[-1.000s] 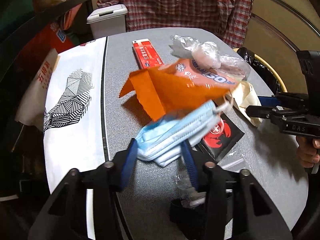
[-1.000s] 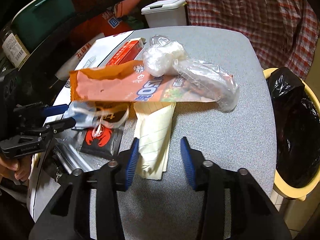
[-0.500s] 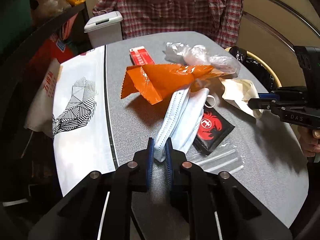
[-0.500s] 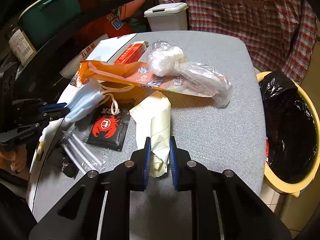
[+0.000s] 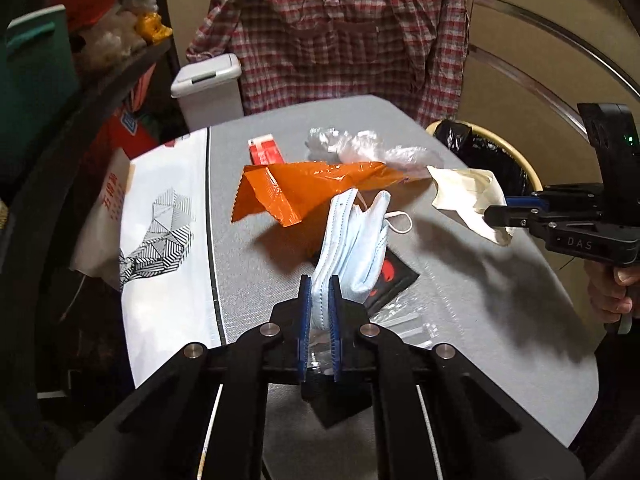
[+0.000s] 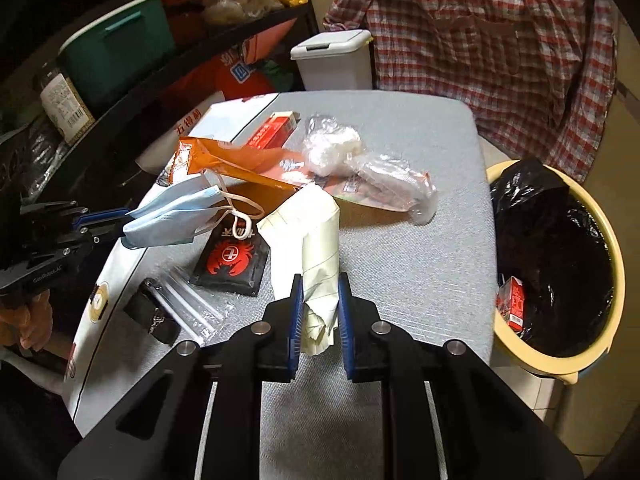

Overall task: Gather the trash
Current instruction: 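Lift the masks with the left tool while the right tool lifts the cream tissue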

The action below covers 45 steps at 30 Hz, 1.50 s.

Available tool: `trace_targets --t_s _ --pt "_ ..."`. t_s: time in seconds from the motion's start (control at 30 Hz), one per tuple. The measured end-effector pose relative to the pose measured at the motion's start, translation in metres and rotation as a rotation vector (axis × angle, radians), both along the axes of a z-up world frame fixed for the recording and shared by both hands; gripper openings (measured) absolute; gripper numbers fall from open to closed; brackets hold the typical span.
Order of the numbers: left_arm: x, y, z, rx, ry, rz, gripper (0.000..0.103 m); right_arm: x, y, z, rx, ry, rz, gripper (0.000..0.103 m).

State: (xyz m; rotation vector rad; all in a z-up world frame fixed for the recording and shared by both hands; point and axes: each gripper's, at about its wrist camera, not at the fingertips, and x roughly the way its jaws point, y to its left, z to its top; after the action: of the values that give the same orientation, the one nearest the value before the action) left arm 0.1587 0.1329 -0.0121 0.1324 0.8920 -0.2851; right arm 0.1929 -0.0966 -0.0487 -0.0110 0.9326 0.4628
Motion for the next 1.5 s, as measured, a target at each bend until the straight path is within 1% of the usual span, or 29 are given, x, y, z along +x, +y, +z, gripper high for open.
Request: trace_targets --t_s 0.27,0.57,0.73,0.9,1.03,1.2,1.5 --pt "-0.008 -0.005 0.023 -0.025 -0.043 0.044 0.008 -0.009 -0.016 0.019 0.04 -0.029 -0.02 0.016" --pt "-0.01 -0.01 0.038 -0.018 -0.099 0.165 0.008 -0.015 -0.026 0.038 0.044 -0.093 -0.043 0.016" --pt "-0.011 -0.017 0.048 -0.038 -0.139 0.204 0.008 -0.014 -0.031 0.042 0.044 -0.116 -0.056 0.016" --pt "-0.008 -0.022 0.057 -0.057 -0.163 0.224 0.008 -0.012 -0.038 0.045 0.049 -0.131 -0.072 0.016" --pt "-0.004 -0.026 0.057 -0.063 -0.168 0.238 0.008 -0.009 -0.045 0.05 0.06 -0.143 -0.09 0.016" --pt "-0.002 -0.03 0.06 -0.071 -0.18 0.257 0.008 -0.007 -0.056 0.058 0.05 -0.183 -0.114 0.016" --pt "0.0 -0.034 0.063 -0.072 -0.194 0.273 0.008 0.002 -0.089 0.071 0.07 -0.219 -0.18 0.016"
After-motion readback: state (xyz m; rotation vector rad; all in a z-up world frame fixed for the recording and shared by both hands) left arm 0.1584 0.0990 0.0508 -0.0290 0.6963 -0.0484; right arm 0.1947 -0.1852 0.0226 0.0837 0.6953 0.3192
